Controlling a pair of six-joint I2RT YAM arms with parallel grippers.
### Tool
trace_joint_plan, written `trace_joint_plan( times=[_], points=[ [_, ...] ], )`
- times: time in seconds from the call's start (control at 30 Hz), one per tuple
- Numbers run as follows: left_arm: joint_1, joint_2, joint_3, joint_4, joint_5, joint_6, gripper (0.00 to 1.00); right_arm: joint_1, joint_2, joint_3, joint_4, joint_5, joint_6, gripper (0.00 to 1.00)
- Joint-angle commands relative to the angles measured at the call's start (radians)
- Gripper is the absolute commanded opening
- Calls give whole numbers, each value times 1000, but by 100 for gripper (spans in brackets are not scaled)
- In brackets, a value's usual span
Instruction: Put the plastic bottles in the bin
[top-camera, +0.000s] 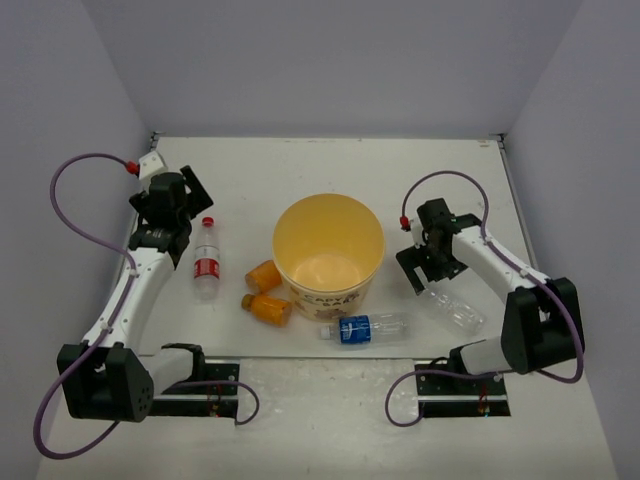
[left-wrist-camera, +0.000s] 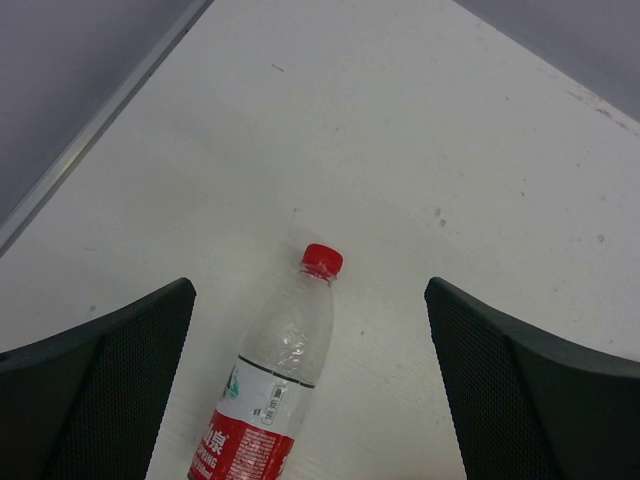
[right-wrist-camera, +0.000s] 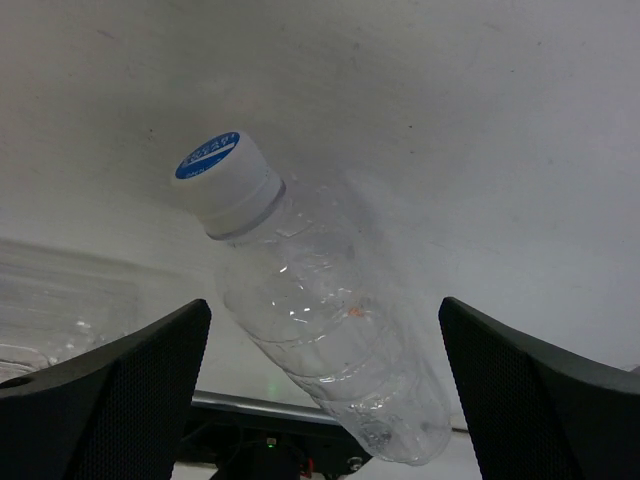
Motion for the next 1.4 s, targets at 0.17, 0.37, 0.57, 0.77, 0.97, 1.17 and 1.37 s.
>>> trace_joint_plan(
  times=[0.17, 0.37, 0.57, 0.77, 0.97, 1.17, 1.37],
  points=[
    [6, 4, 12, 19, -75, 14, 100, 24, 153, -20, -14, 69, -51, 99],
    [8, 20, 23, 8, -72, 14, 100, 24, 243, -23, 20, 120, -47, 99],
    [8, 19, 23, 6, -78, 11, 100, 24, 245, 11, 32, 147, -46, 78],
    [8, 17, 27, -5, -84, 6, 100, 24, 234, 34, 50, 164, -13, 42],
    [7, 1, 13, 8, -90, 6, 100, 23, 131, 58, 104, 311, 48, 20],
    [8, -8, 5, 21, -59, 7, 100, 22, -33, 198, 105, 358, 87, 15],
    [7, -4, -6, 47, 15, 11, 100, 22, -247, 385, 234, 396, 201, 11]
  ],
)
